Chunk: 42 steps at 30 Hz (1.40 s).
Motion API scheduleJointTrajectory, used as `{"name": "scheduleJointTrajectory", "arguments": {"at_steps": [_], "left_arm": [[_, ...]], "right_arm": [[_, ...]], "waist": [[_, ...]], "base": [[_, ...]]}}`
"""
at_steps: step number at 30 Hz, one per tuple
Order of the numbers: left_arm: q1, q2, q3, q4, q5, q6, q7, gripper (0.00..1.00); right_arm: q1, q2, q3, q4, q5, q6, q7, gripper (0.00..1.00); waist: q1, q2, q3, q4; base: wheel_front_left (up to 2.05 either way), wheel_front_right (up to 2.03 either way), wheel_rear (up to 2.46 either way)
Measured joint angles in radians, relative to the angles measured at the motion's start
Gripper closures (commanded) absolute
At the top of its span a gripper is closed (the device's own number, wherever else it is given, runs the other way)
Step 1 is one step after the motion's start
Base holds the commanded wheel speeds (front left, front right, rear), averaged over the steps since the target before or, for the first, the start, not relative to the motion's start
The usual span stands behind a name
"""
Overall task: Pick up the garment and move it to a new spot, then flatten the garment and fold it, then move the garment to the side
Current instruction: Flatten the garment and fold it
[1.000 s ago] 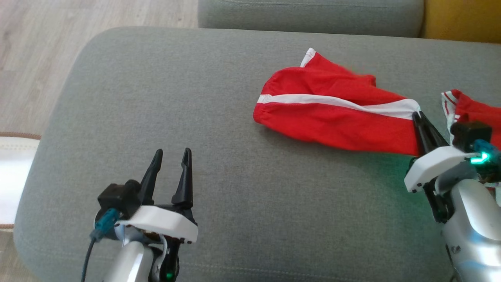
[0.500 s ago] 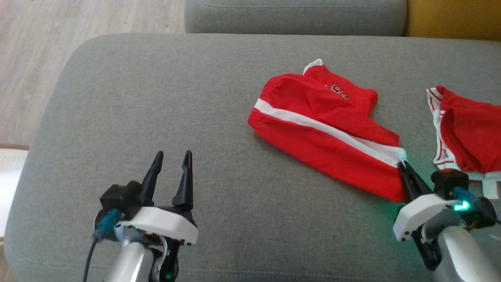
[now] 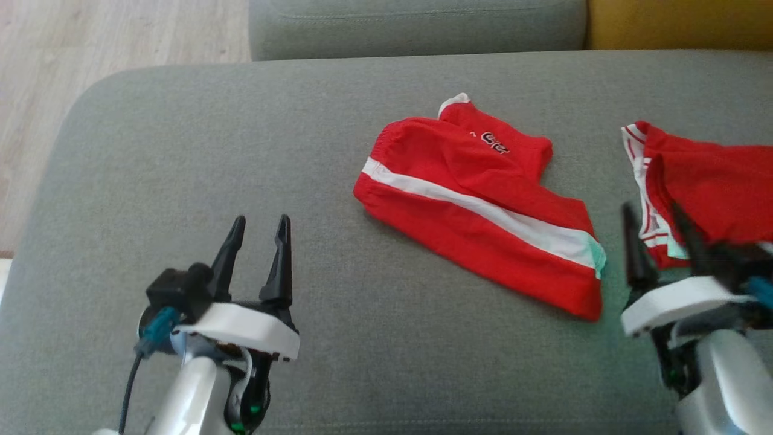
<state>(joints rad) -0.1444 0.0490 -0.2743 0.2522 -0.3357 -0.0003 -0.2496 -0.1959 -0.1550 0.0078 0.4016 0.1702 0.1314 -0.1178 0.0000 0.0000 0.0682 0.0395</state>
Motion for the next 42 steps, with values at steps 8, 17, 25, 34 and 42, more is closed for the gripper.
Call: {"name": "scheduleJointTrajectory", "arguments": {"at_steps": [8, 17, 25, 34, 42], "left_arm": [[-0.012, -0.001, 0.031, -0.028, -0.002, -0.018, 0.000, 0.00], [-0.123, 0.000, 0.023, 0.036, 0.024, -0.062, -0.002, 0.00], [-0.348, 0.012, -0.018, 0.226, 0.027, -0.100, 0.110, 0.00], [-0.509, 0.024, -0.113, 0.426, 0.006, -0.124, 0.241, 0.00], [-0.548, 0.040, -0.166, 0.520, -0.021, -0.124, 0.258, 0.00]], "right_arm": [[0.005, 0.069, -0.110, -0.175, 0.040, 0.000, -0.059, 0.00], [0.038, 0.099, -0.099, -0.223, 0.040, 0.000, -0.058, 0.00], [0.033, 0.107, -0.080, -0.229, 0.032, 0.000, -0.058, 0.00], [-0.001, 0.108, -0.073, -0.227, 0.032, 0.000, -0.070, 0.00], [-0.001, 0.108, -0.072, -0.216, 0.034, 0.000, -0.079, 0.00]], "waist": [[0.0000, 0.0000, 0.003, -0.040], [0.0000, 0.0000, 0.057, -0.075], [0.0000, 0.0000, 0.138, -0.107], [0.0001, 0.0000, 0.192, -0.149], [0.0001, 0.0000, 0.196, -0.162]], "base": [[0.00, 0.00, 0.00], [0.00, 0.00, 0.00], [0.00, 0.00, 0.00], [0.00, 0.00, 0.00], [0.00, 0.00, 0.00]]}}
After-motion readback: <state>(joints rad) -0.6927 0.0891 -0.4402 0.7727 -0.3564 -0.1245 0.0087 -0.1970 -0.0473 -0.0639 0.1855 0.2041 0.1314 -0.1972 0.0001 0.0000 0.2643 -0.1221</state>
